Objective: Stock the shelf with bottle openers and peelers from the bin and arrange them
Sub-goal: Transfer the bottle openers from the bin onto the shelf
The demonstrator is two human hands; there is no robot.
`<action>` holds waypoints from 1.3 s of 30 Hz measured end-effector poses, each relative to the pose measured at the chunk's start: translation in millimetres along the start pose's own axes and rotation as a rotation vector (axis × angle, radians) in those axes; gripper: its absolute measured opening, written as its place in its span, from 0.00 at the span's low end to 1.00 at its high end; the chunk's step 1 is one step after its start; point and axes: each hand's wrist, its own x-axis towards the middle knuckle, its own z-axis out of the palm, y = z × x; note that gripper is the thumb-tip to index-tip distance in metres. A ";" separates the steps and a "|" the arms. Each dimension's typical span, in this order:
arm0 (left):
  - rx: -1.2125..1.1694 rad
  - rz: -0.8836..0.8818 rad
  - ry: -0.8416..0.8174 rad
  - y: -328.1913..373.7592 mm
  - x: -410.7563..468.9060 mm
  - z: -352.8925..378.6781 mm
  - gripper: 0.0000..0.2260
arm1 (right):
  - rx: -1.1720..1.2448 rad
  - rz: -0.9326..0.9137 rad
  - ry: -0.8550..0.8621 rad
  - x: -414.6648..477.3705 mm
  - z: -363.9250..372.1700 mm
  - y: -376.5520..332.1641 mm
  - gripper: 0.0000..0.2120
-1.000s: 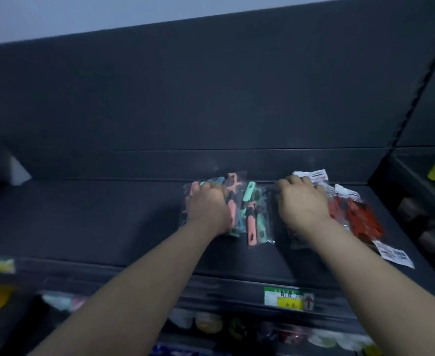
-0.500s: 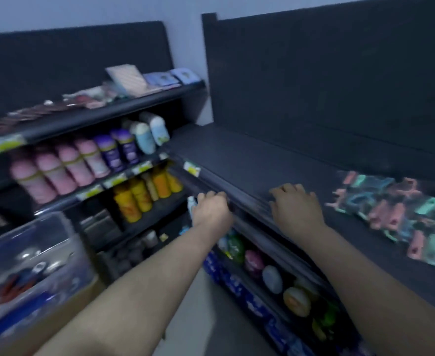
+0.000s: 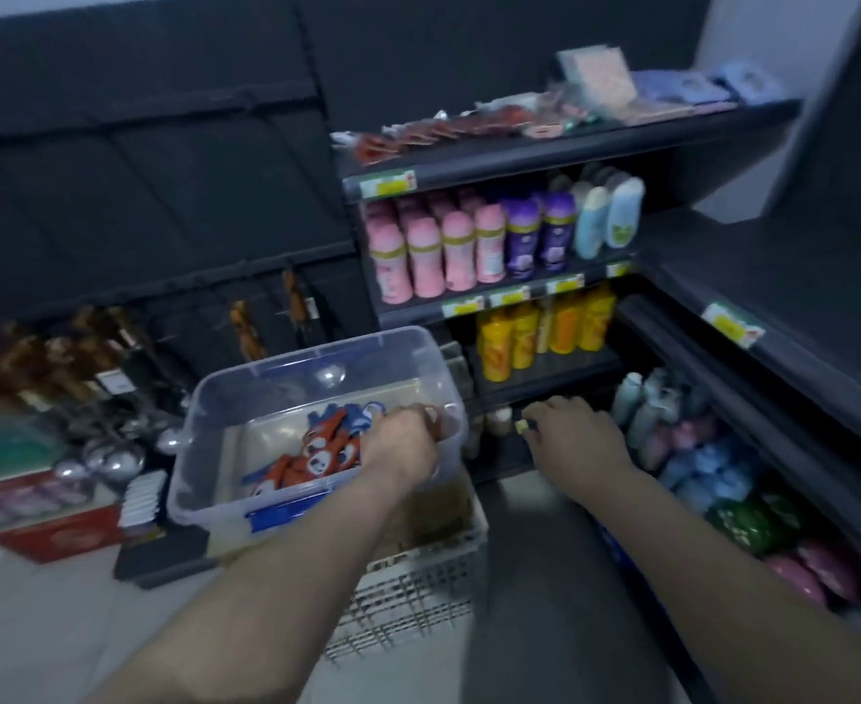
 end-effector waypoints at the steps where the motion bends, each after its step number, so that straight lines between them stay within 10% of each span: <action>1: -0.004 -0.046 0.017 -22.8 5.6 -0.6 0.13 | 0.004 -0.029 -0.024 10.4 6.9 -14.8 0.13; 17: -0.161 -0.581 -0.028 -166.0 87.4 18.7 0.14 | 0.086 -0.405 -0.202 188.1 72.7 -79.6 0.11; 39: -0.189 -0.714 -0.200 -200.3 105.3 46.7 0.10 | 0.066 -0.623 -0.514 239.7 161.1 -179.3 0.13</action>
